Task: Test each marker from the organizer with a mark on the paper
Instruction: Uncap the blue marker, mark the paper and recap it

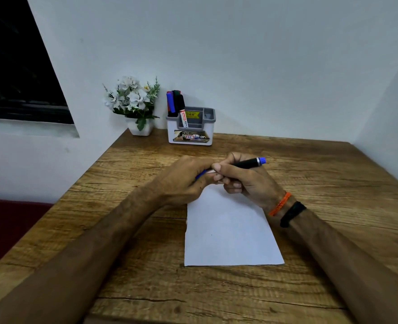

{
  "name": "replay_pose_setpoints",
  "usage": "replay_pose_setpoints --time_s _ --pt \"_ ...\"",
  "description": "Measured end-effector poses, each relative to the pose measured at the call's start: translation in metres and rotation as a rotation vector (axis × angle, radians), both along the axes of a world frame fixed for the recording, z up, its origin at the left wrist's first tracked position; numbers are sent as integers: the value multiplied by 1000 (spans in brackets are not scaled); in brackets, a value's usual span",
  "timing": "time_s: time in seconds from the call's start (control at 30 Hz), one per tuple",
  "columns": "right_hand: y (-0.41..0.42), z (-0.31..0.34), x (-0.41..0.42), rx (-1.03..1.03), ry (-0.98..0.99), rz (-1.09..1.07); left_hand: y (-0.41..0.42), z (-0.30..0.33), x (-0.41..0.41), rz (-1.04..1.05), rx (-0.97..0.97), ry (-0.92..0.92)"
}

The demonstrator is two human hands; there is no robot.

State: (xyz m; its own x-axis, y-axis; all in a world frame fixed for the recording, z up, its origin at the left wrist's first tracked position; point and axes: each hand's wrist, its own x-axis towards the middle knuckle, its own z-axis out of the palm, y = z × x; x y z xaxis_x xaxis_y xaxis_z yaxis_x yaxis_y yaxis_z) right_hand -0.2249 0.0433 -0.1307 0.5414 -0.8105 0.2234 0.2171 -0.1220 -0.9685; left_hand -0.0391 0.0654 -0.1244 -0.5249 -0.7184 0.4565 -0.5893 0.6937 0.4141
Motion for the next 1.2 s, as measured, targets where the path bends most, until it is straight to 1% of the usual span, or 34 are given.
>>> replay_pose_setpoints --time_s 0.2,0.3,0.37,0.47,0.53,0.6,0.7,0.8,0.9,0.97,1.1,1.2 --pt "-1 1 -2 3 -28 15 2 -1 -2 -22 11 52" --pt "-2 1 -5 -24 -46 19 1 -3 0 14 13 92" --pt "-2 1 -6 -58 -16 -5 1 -3 -1 27 24 104" --pt "-3 1 -5 -84 26 -80 -1 -2 0 84 109 97" --pt "-4 1 -5 -89 13 -137 -7 -4 6 132 176 34" --pt "-6 2 -7 -55 -36 -192 -9 -3 14 193 269 -79" --pt "-8 3 -12 6 -80 -257 -5 -1 17 222 391 -261" --pt "-9 5 -12 61 -101 -294 -4 1 16 258 371 -324" --pt "-7 6 -8 108 -50 -331 -4 2 14 296 317 -363" --pt "-3 5 -5 138 1 -332 -3 3 13 301 282 -348" --pt "4 -5 3 210 79 -269 -4 3 19 250 296 -251" --pt "4 -11 4 156 123 -195 -7 3 25 214 349 -153"
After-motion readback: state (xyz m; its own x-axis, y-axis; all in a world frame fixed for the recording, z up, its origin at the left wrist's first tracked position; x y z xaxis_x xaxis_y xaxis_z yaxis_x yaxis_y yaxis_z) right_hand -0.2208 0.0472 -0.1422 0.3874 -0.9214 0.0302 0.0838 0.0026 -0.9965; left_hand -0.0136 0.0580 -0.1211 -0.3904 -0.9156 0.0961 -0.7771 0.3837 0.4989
